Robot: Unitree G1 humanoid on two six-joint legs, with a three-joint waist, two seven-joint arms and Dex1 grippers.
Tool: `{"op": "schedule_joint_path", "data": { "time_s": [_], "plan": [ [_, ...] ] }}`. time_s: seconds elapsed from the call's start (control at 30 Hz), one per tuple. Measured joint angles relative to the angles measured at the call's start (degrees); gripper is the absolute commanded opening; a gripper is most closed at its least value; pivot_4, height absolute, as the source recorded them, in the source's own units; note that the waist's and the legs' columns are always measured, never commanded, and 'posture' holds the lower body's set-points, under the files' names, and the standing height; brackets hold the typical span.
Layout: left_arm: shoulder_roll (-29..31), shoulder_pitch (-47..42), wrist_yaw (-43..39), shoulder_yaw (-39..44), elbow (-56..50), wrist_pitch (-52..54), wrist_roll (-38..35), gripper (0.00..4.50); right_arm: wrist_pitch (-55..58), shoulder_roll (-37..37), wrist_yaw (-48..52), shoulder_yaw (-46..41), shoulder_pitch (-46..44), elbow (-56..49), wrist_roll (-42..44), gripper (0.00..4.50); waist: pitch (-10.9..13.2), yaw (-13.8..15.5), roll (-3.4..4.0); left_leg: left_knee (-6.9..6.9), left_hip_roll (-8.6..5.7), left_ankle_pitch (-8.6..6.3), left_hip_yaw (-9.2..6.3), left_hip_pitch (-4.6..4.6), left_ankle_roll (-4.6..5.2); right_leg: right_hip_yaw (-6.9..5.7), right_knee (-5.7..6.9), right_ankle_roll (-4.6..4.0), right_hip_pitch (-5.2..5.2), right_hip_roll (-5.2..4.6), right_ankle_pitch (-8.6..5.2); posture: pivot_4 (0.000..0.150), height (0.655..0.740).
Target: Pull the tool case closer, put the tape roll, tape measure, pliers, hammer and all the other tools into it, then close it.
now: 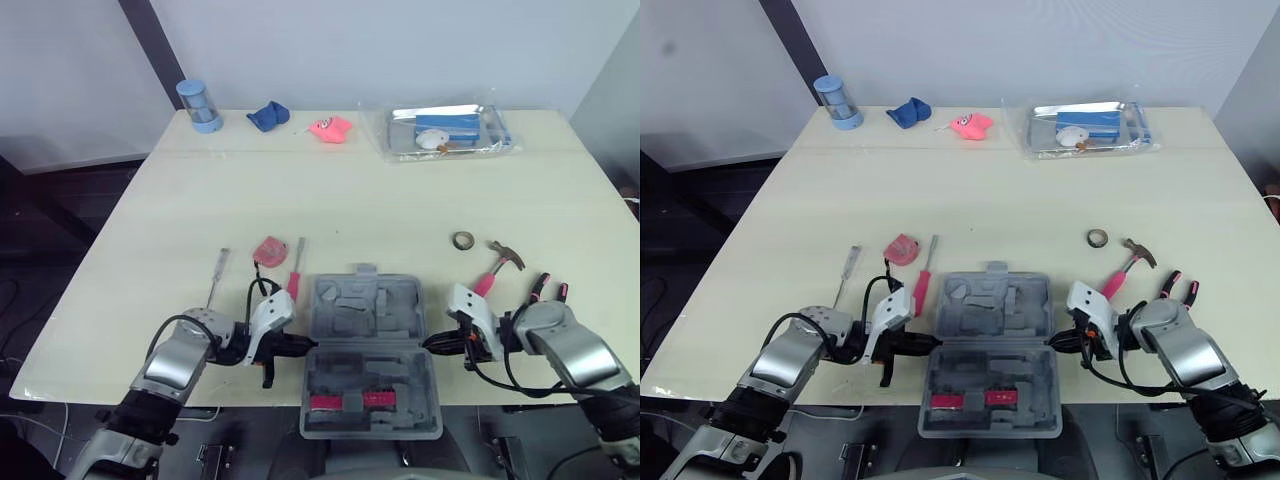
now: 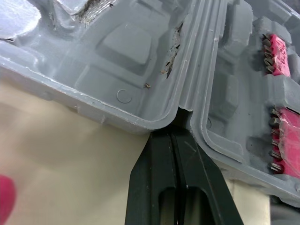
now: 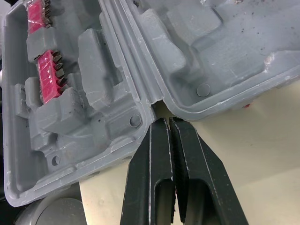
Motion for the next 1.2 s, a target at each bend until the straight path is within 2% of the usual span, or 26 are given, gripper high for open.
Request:
{"op": "schedule_joint_path", "data": {
  "time_s": [1.2],
  "plan": [
    [-1.1, -0.6, 1.1, -0.8, 1.5, -2.7, -0.1, 0.0, -0.3, -3.2, -2.5, 0.5, 1.6, -0.9, 3.7, 0.11, 0.0, 0.8, -0.01, 0.0, 0.01, 0.0, 0.01, 0.0, 0.0, -0.01, -0.01, 0.0, 0.01, 0.0, 0.0, 0.15, 0.74]
  ]
}}
